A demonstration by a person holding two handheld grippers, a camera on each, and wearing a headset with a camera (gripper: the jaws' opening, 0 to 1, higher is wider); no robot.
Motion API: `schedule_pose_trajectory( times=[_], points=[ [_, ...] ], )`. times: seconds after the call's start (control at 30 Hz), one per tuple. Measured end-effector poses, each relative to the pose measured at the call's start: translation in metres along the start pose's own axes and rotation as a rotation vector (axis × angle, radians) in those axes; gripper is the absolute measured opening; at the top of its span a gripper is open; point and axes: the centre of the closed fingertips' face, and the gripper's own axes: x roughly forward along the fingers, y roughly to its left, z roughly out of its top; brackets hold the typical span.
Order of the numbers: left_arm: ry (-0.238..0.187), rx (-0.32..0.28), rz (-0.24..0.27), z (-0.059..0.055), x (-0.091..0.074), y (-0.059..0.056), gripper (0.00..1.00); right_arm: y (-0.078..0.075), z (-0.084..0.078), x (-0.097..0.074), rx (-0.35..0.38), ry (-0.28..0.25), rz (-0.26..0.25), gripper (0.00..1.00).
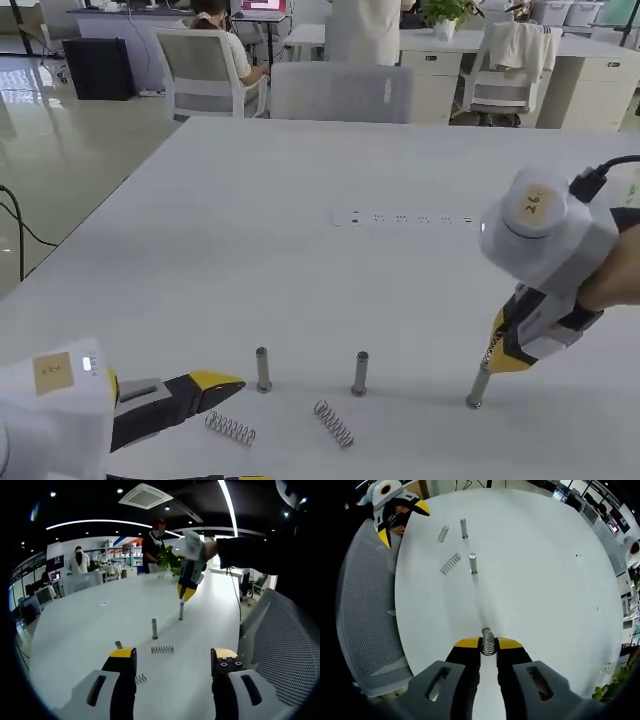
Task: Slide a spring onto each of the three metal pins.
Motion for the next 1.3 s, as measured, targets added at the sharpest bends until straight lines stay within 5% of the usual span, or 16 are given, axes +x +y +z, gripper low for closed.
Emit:
schedule_pose_trajectory(
  times=[1.3],
  points=[
    [0.009, -0.003, 0.008, -0.003, -0.004, 0.0, 0.56, -0.006, -0.007, 0.051, 0.035, 0.022, 0.003, 0.14]
  ],
)
